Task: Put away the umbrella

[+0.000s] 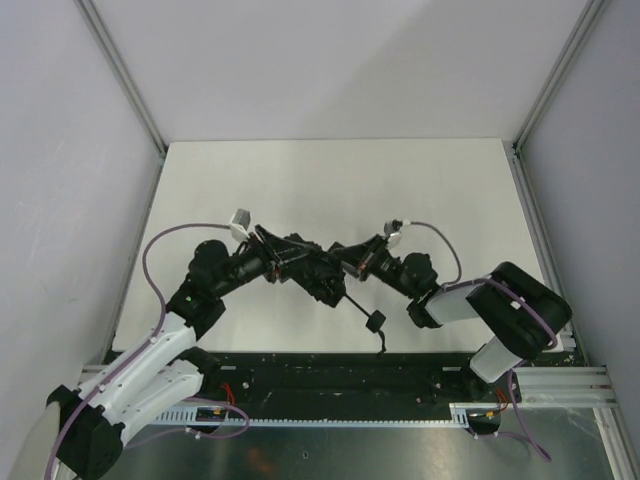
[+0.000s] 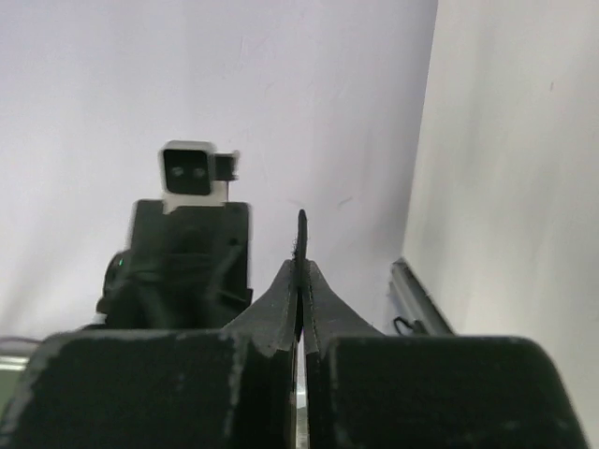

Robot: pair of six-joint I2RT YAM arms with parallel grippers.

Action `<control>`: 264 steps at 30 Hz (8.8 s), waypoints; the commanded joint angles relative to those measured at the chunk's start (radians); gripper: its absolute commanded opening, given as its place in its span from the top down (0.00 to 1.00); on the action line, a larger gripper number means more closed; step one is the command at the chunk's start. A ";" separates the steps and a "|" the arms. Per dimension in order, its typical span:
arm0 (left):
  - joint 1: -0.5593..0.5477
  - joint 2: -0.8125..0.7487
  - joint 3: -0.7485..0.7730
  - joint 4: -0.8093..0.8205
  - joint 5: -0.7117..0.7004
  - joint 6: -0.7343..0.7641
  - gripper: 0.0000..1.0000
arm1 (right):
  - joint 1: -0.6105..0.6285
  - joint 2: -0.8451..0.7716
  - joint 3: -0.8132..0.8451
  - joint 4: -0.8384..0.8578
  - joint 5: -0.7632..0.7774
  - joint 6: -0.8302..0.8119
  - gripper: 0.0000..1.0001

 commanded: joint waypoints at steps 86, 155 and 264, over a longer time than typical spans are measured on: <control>-0.041 0.628 -0.101 -0.197 -0.313 0.246 1.00 | 0.475 0.047 0.452 -0.970 -0.053 -1.540 1.00; 0.086 -0.018 0.156 -0.412 -0.390 0.609 1.00 | -0.099 -0.690 0.390 -1.477 -0.167 -1.129 0.23; 0.160 0.989 0.675 -0.693 0.019 1.029 0.67 | -0.073 -0.589 0.309 -1.531 -0.172 -1.107 0.17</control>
